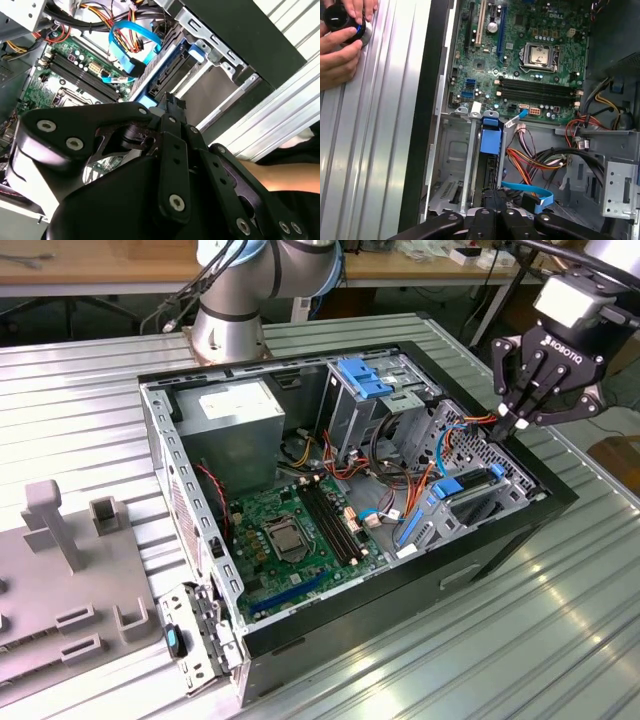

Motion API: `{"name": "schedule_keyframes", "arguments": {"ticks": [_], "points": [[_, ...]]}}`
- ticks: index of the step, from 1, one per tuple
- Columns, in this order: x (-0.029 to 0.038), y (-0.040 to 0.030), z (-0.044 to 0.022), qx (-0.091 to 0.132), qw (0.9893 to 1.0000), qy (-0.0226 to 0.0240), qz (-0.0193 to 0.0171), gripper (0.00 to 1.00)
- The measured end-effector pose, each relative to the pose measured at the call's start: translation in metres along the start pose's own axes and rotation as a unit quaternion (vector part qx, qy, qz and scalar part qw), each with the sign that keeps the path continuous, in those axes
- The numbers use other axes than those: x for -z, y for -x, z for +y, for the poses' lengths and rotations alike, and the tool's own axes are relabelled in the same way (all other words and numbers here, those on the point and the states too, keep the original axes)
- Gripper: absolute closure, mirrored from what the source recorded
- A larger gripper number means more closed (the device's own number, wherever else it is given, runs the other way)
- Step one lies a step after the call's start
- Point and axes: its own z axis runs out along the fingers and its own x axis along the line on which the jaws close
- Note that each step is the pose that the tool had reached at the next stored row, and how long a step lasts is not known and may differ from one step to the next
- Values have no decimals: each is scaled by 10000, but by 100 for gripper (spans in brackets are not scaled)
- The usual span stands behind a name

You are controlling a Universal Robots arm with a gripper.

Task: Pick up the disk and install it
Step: 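Insert the first disk wire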

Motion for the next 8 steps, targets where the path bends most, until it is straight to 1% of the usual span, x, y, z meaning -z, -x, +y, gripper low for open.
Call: {"name": "schedule_keyframes", "arguments": {"ticks": [3,6,8], "points": [[-10,27,-8,151,9999,-2,8,89],[-25,49,-12,366,9993,-3,18,89],[-38,72,-16,621,9981,-3,31,89]]}}
